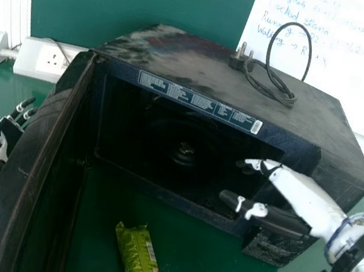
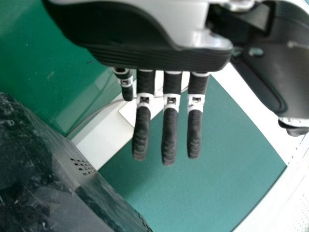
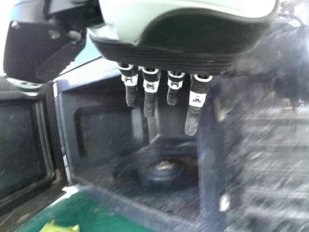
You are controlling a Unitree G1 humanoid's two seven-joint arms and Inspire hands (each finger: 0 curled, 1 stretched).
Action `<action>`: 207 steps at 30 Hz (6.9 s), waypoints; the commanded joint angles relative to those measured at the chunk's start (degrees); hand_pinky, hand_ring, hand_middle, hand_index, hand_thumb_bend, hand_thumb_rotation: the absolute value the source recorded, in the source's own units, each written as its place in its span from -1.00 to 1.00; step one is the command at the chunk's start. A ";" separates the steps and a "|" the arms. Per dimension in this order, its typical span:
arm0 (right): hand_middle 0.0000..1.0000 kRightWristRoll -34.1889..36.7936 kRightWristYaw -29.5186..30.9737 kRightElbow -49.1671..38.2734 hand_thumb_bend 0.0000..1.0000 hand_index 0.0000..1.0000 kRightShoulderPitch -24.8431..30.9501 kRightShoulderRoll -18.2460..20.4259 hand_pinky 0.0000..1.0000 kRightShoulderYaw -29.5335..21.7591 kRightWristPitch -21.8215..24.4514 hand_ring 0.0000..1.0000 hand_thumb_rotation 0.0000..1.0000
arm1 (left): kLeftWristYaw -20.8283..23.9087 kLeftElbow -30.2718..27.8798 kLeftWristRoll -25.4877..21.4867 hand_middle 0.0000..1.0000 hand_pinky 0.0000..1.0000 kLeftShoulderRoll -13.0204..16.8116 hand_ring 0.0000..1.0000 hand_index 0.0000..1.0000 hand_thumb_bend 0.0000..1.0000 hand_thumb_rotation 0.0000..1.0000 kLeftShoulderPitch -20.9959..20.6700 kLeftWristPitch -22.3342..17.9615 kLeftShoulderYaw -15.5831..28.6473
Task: Put biscuit inside oven
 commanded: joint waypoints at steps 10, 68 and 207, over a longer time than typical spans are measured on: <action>0.79 -12.03 -0.11 -11.21 1.00 0.95 0.91 3.70 0.56 14.56 12.80 0.80 0.71 | -0.15 0.06 -0.29 -0.15 -0.51 0.02 -0.34 -0.01 0.04 -0.84 -0.30 0.34 -0.06; 1.00 -77.64 29.84 -4.62 1.00 1.00 4.81 50.95 -1.00 32.63 -11.13 1.00 0.83 | 9.00 -9.68 0.86 -0.16 -0.56 -5.50 -0.37 -0.02 0.04 -0.83 -0.83 3.84 -4.93; -0.09 -72.77 31.84 -13.65 0.67 0.49 -0.49 53.17 -0.49 30.97 -15.05 -0.30 -0.36 | 7.65 -9.49 2.69 -0.15 -0.52 -6.15 -0.37 -0.01 0.04 -0.83 -1.58 2.63 -6.09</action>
